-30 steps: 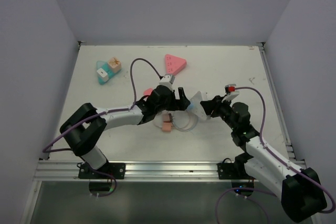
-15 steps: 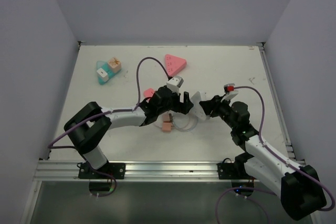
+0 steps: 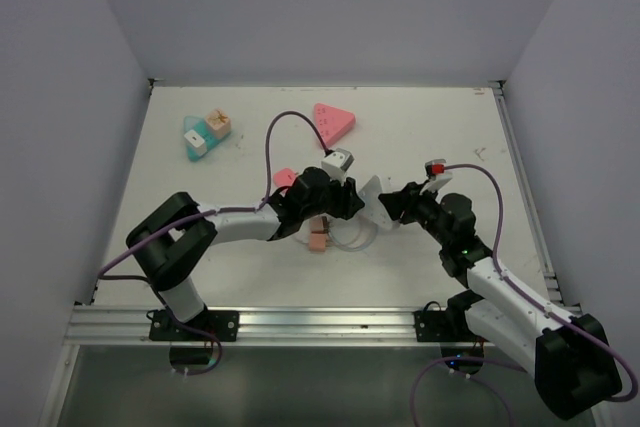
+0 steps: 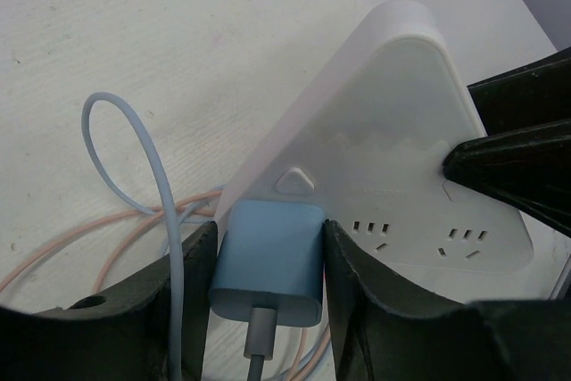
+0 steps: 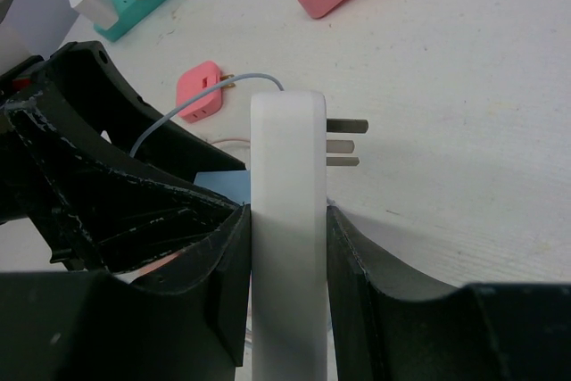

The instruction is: Pull the plug off the socket

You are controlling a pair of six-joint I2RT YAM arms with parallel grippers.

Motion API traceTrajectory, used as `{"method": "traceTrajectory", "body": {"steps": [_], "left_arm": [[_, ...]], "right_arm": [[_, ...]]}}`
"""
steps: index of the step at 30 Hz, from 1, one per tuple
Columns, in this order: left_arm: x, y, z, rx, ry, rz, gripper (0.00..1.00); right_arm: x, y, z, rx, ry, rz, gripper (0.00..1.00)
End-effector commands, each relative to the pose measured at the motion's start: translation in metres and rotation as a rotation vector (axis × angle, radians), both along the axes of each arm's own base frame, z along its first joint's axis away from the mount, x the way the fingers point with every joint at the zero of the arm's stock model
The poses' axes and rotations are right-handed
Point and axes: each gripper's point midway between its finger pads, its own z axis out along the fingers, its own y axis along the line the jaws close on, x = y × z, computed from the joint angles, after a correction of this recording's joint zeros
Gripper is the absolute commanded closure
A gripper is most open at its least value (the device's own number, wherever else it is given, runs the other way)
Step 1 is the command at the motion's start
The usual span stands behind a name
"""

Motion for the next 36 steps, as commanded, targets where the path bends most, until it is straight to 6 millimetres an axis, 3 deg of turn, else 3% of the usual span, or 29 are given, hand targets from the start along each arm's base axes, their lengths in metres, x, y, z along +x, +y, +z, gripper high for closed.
{"method": "traceTrajectory", "body": {"steps": [1, 5, 6, 9, 18, 24, 31, 36], "left_arm": [[0.001, -0.012, 0.018, -0.050, -0.031, -0.032, 0.54], [-0.001, -0.004, 0.022, -0.044, -0.039, -0.020, 0.78], [-0.001, -0.002, 0.024, -0.041, -0.046, -0.016, 0.89], [-0.003, 0.006, 0.035, -0.039, -0.067, -0.007, 1.00], [-0.007, 0.045, 0.056, -0.038, -0.042, 0.045, 1.00], [-0.026, 0.051, 0.066, -0.057, 0.043, 0.033, 1.00], [-0.038, 0.065, 0.063, -0.001, 0.139, 0.066, 1.00], [-0.028, 0.078, 0.064, 0.042, 0.122, 0.151, 1.00]], "right_arm": [[0.012, 0.007, 0.050, 0.052, -0.147, 0.015, 1.00], [0.017, -0.003, 0.046, 0.018, -0.142, -0.046, 1.00], [0.018, -0.006, 0.043, 0.010, -0.136, -0.057, 1.00], [0.022, -0.015, 0.039, -0.019, -0.121, -0.111, 1.00], [0.029, -0.037, 0.024, -0.082, -0.080, -0.234, 1.00], [0.029, -0.035, 0.022, -0.076, -0.077, -0.223, 1.00], [0.030, -0.036, 0.022, -0.085, -0.076, -0.233, 1.00], [0.030, -0.026, 0.019, -0.073, -0.067, -0.181, 1.00]]}}
